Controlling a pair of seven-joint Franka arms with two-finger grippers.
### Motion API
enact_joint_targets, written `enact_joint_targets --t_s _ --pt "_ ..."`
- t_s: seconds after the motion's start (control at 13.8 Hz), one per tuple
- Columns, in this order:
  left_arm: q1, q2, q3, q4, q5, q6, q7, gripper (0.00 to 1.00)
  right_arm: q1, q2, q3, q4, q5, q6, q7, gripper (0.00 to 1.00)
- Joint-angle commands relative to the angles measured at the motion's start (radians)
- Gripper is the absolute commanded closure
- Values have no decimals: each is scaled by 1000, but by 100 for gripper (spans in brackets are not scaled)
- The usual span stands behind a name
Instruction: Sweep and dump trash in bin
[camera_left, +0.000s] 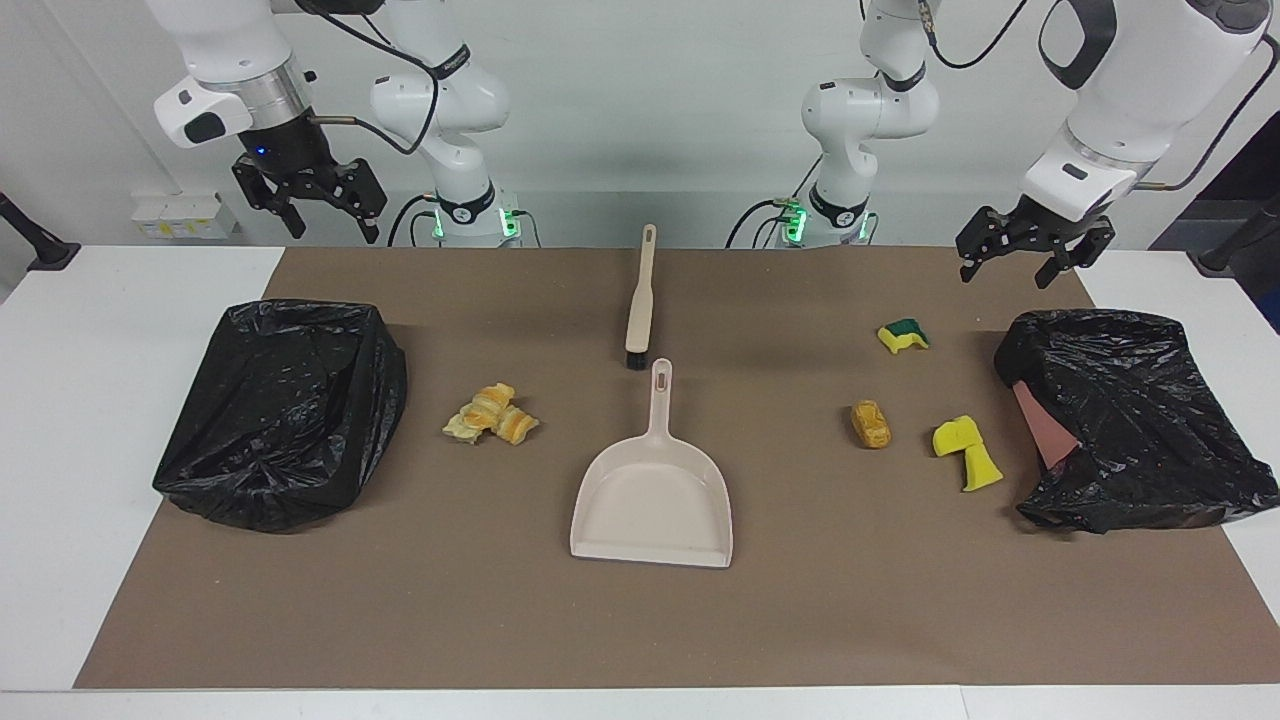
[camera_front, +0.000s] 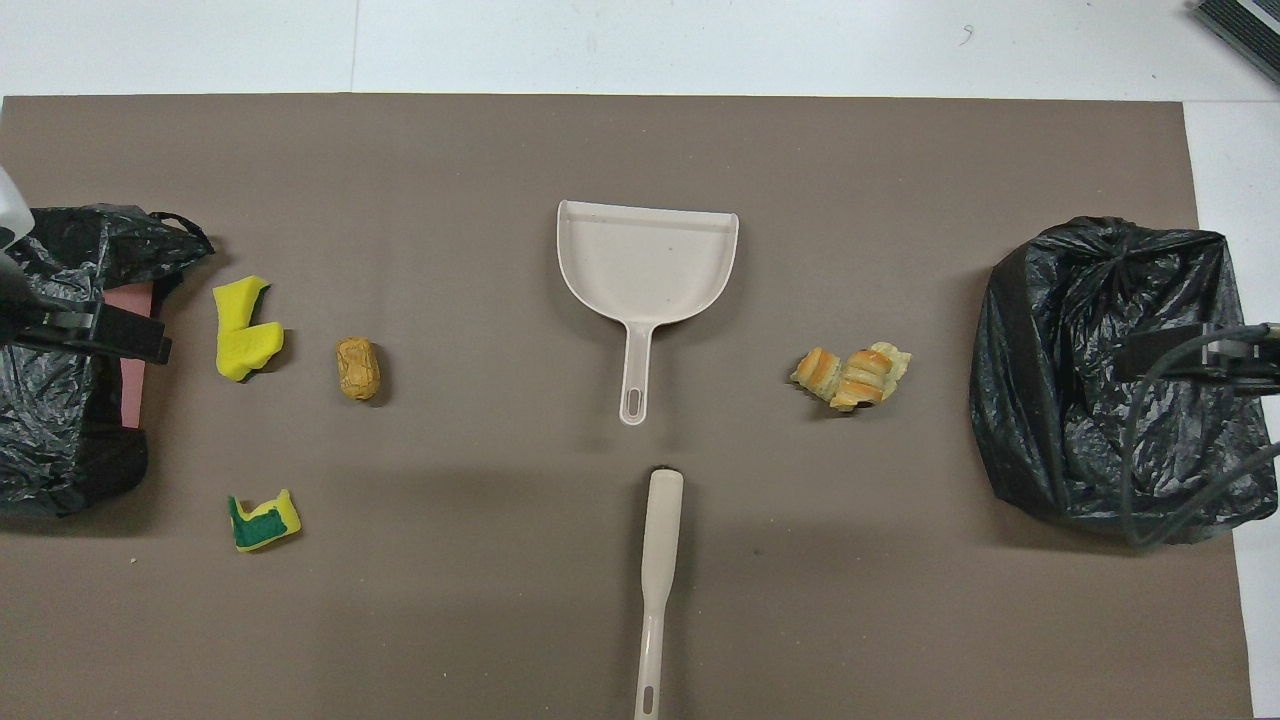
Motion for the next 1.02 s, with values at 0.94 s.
enact_joint_targets --t_s 0.94 --pt "-141 -53 -4 -182 8 113 -76 0 -12 -3 6 -14 -17 47 -16 0"
